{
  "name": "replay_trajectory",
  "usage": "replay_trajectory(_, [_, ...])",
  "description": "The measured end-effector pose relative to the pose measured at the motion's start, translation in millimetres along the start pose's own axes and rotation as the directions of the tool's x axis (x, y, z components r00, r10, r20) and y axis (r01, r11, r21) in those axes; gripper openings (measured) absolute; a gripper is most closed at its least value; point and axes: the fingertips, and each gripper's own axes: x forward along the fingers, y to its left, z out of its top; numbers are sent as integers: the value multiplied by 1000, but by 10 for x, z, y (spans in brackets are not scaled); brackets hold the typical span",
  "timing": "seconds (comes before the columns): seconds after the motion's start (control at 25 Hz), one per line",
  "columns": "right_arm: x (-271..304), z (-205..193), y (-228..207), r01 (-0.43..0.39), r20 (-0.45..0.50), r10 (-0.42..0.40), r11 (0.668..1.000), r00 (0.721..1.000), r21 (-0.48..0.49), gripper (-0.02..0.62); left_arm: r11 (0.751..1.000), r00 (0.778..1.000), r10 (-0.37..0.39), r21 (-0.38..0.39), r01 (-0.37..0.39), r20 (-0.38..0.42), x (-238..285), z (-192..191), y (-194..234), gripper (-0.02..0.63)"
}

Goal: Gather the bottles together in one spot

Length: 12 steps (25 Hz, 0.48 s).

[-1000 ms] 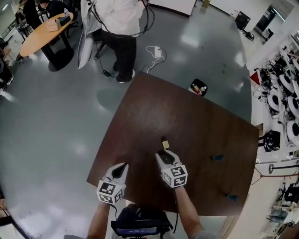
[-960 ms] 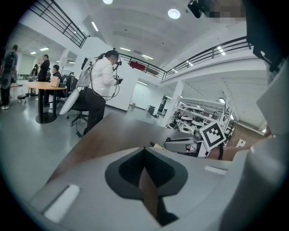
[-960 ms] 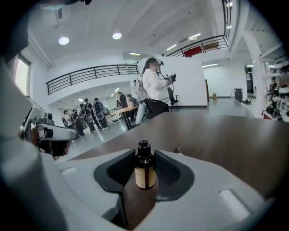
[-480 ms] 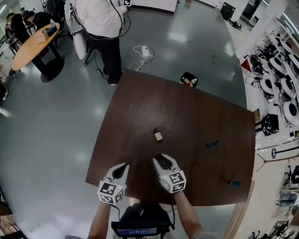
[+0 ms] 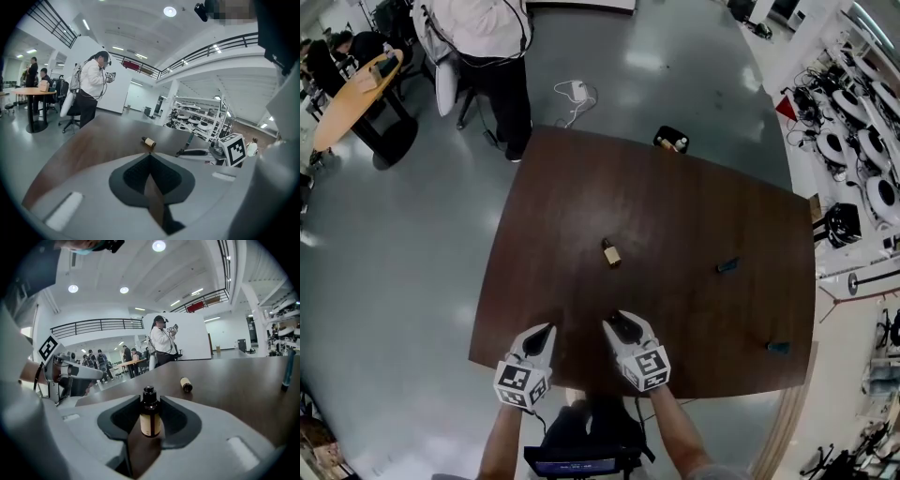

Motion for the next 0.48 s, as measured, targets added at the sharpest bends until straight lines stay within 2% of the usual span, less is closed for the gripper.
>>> replay_trajectory(0.48, [-6,-164,77,-6,-9,5,999,1000,-45,132,1000,1000,-15,12,15,-13,41,-204,-53,2])
